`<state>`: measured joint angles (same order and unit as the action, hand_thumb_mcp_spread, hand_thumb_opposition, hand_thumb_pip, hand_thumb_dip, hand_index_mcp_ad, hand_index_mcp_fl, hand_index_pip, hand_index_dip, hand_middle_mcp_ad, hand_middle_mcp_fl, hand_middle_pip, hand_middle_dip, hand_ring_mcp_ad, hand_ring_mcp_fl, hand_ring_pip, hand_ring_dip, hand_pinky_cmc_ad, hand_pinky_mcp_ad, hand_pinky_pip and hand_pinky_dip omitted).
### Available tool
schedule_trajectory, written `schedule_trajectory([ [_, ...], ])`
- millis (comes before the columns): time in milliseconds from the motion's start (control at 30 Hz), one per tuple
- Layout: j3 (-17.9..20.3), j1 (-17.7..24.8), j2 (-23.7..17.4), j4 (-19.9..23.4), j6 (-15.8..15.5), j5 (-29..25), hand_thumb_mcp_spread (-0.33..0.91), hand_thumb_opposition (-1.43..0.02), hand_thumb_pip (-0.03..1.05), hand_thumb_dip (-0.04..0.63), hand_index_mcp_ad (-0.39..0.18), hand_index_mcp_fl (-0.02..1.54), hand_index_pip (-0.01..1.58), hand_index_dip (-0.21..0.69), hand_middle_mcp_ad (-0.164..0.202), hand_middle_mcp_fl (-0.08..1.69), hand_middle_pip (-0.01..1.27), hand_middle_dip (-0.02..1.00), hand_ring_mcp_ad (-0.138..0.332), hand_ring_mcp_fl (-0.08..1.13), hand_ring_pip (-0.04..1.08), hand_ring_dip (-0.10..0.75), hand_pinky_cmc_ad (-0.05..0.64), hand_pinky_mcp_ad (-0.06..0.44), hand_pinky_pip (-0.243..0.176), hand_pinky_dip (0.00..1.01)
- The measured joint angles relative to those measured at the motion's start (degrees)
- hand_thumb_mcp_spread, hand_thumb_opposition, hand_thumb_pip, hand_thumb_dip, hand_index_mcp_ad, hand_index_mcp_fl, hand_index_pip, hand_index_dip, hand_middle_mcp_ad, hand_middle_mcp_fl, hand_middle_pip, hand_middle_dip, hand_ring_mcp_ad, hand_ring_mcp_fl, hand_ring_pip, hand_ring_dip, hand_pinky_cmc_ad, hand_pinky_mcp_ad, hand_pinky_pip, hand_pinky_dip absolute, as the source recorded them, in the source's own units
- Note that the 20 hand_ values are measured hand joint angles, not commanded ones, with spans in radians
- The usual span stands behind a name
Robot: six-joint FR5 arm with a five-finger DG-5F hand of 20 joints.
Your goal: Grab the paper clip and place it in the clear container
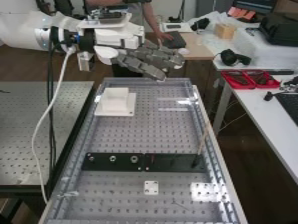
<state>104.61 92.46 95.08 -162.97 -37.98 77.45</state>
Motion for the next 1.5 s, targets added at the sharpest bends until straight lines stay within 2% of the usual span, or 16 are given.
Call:
schedule_trajectory([
  [1500,0.6,-1.31,-0.6,0.95,-0.82,3.51,0.42,-0.79,0.46,0.269,-0.155,0.55,0.4,0.202,-0.005,0.1,0.14,0.16,0.11,0.0,0.11,0.079,0.356,0.265,0.003,0.17],
])
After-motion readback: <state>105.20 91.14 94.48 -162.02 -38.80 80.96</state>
